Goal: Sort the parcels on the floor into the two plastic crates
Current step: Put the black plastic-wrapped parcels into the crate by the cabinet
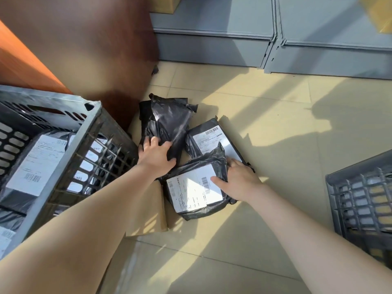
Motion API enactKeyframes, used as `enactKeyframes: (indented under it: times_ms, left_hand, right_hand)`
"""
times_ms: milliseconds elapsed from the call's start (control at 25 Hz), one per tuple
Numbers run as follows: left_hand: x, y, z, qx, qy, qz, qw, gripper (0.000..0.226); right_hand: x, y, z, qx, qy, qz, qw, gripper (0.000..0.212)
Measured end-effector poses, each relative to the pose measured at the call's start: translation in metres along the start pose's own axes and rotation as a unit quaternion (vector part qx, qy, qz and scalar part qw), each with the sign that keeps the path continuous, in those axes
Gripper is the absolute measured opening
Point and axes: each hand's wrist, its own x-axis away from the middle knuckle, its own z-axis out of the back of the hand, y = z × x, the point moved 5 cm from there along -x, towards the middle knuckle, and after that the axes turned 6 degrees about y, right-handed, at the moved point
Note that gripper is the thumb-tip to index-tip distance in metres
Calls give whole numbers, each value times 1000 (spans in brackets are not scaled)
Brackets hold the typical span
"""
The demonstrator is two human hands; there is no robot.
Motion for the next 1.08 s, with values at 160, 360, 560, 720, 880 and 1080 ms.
enactKeyframes:
  times_ms: [160,360,560,720,880,1080]
  left_hand:
    - [25,-2,-19,30,34,-45,998,37]
    - [53,5,-21,-73,27,-100,992,7]
    - [58,26,4,-13,-89,-156,984,29]
    - [-4,9,11,95,110,-46,988,31]
    - [-35,-6,-22,50,-90,87,991,73]
    - [-21,8,-37,-27,-95,12,995,65]
  right_hand:
    - [41,-3,-10,-32,-8,28,999,72]
    - [75,5,-6,-13,5,30,999,56]
    - [67,25,7,-79,8,35,996,59]
    - [57,19,0,-94,-22,43,994,66]
    - [51,14,-5,-86,-9,33,996,65]
    - [53,13,-6,-98,15,32,995,70]
